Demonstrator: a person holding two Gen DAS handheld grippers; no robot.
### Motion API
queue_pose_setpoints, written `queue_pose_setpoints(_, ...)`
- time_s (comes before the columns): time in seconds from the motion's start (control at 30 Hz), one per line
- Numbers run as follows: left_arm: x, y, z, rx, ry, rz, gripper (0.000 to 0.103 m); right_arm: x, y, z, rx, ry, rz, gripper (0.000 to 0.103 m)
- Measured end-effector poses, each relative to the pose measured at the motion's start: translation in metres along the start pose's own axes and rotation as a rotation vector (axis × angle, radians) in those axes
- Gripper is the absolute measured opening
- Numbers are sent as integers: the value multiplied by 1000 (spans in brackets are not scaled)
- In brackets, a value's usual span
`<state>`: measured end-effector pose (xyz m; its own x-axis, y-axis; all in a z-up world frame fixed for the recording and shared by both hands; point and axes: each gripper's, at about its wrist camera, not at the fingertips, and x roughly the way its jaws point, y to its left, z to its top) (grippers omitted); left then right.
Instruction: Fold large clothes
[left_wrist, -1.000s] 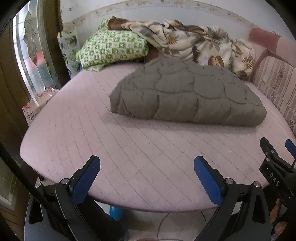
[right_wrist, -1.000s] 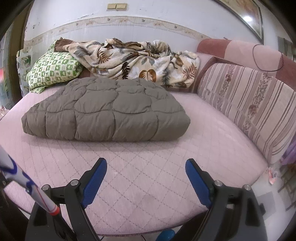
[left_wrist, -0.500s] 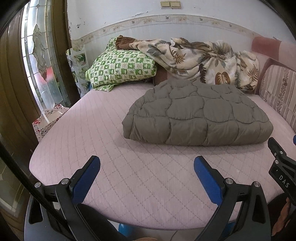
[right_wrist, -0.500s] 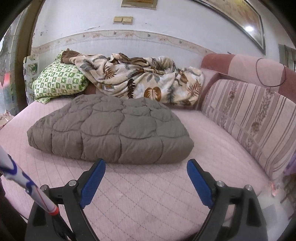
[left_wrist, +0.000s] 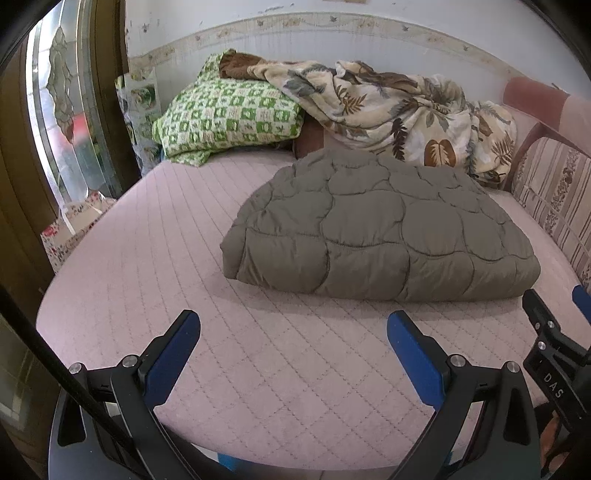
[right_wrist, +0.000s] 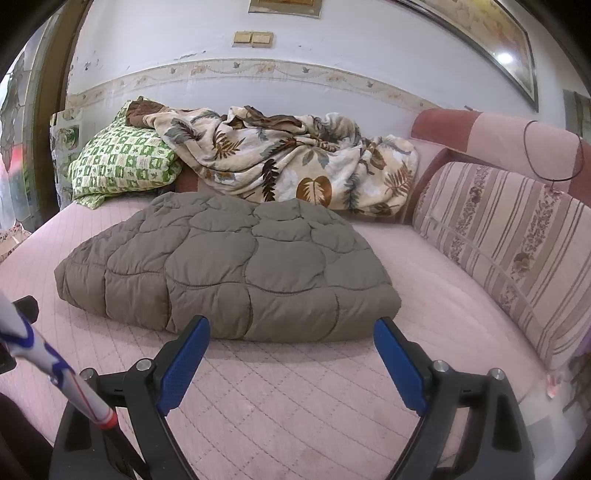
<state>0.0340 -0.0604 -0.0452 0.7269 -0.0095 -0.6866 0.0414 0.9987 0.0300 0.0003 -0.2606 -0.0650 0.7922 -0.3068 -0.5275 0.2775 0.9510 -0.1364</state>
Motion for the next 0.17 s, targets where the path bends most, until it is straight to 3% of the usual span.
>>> queue_pose_setpoints(0.17,14,0,-3,4,35,11,101,12,3,-3,-3,29,8,93)
